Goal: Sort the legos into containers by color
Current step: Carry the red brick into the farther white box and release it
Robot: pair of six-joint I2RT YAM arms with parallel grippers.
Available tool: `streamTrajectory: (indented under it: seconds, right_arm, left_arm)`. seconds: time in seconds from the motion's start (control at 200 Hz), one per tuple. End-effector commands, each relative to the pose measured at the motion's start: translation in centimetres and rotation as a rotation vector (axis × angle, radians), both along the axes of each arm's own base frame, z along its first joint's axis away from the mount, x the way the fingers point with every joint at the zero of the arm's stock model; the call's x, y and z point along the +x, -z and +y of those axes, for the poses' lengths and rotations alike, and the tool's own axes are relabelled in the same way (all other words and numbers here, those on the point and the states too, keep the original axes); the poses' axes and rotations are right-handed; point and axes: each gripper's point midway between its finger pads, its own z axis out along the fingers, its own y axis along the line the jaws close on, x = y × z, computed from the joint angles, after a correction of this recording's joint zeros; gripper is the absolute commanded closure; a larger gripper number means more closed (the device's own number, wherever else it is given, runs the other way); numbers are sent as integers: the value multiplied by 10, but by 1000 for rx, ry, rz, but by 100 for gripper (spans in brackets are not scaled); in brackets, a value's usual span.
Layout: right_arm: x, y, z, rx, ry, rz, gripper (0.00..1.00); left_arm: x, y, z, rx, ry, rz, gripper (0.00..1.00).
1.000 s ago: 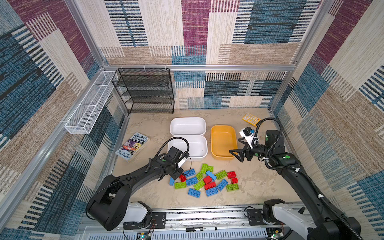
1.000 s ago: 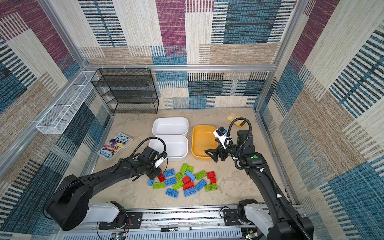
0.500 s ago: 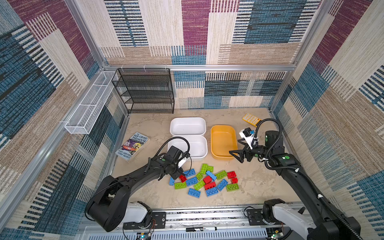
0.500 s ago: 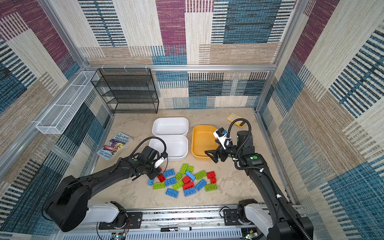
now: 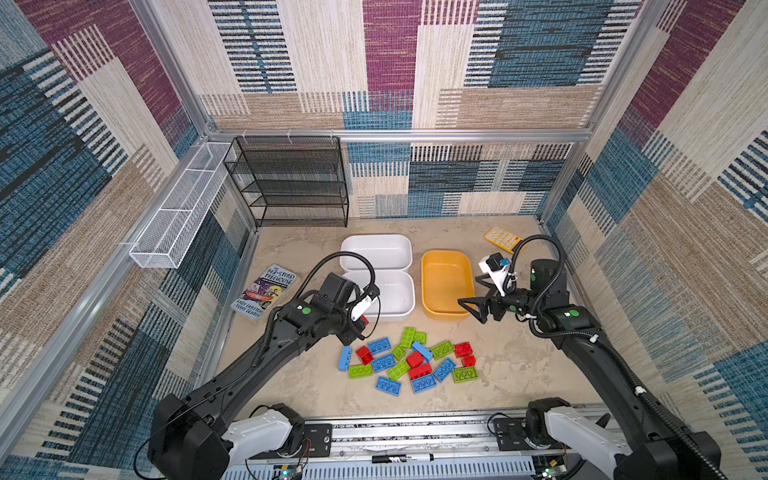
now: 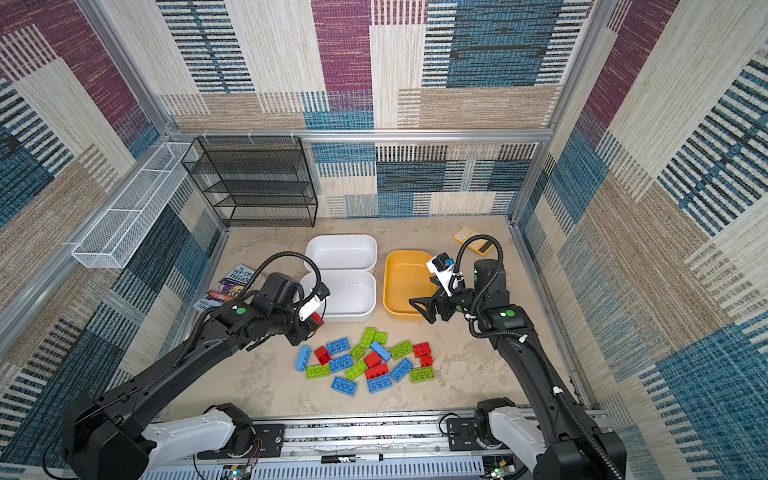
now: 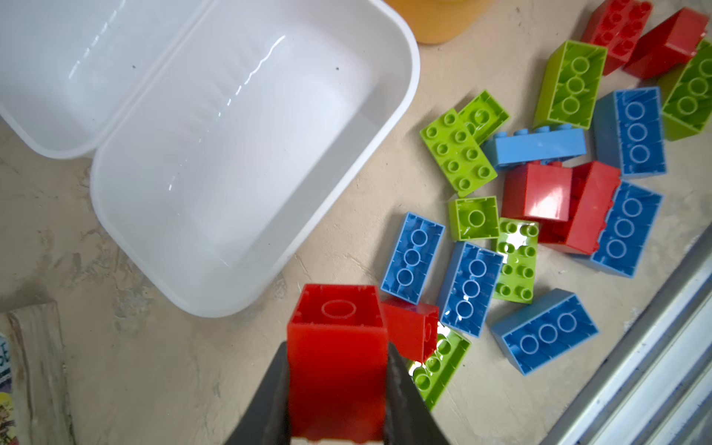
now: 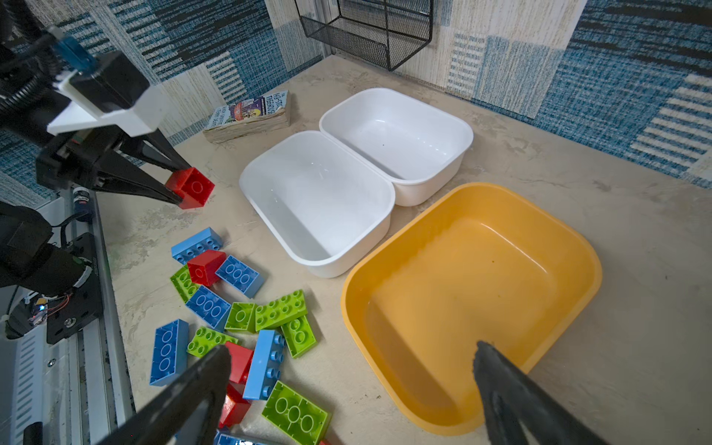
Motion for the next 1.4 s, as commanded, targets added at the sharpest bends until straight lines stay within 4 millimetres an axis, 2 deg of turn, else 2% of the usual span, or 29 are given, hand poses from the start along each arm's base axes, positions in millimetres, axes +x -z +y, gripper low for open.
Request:
streamTrajectory:
  seconds: [0.0,0.07,0.175,0.305,0.386,0.491,0.556,0.611,0.801,0.926,1.167,1.257,1.397]
  right_arm:
    - [5,-15,5,37,-16,-47,1]
    - [6,-20,7,66,-22,-49,1]
    - [4,-29,13,133,-43,-42,1]
    - [4,-36,16,182,-46,-43,1]
    - [5,-36,16,192,-41,-31,1]
    - [6,-32,16,187,-43,-11,1]
    - [6,-29,16,180,-38,-4,1]
    - [7,-26,15,171,-34,2,1]
    - [11,-20,14,161,-25,21,1]
    - [14,-15,15,159,-26,40,1]
    - [20,-11,17,154,-28,55,1]
    - [22,-10,17,148,-25,54,1]
    - [23,-9,18,142,-29,57,1]
  left_arm:
    - [28,-13,-5,0,-11,-31,76]
    - [55,-18,-12,-8,-37,-53,76]
    - [104,-15,-18,6,-123,-77,75]
    - [154,-11,-28,-14,-199,-99,76]
    - [181,-9,-31,-44,-244,-104,76]
    - [205,-2,-42,-74,-257,-94,76]
    - [215,7,-49,-82,-259,-81,76]
    - [223,17,-46,-66,-287,-67,75]
    - [250,45,-18,23,-409,-63,77]
    - [263,59,8,111,-487,-81,77]
    - [281,81,24,161,-544,-86,76]
    - [286,82,22,155,-543,-90,71]
    - [288,76,18,148,-533,-79,54]
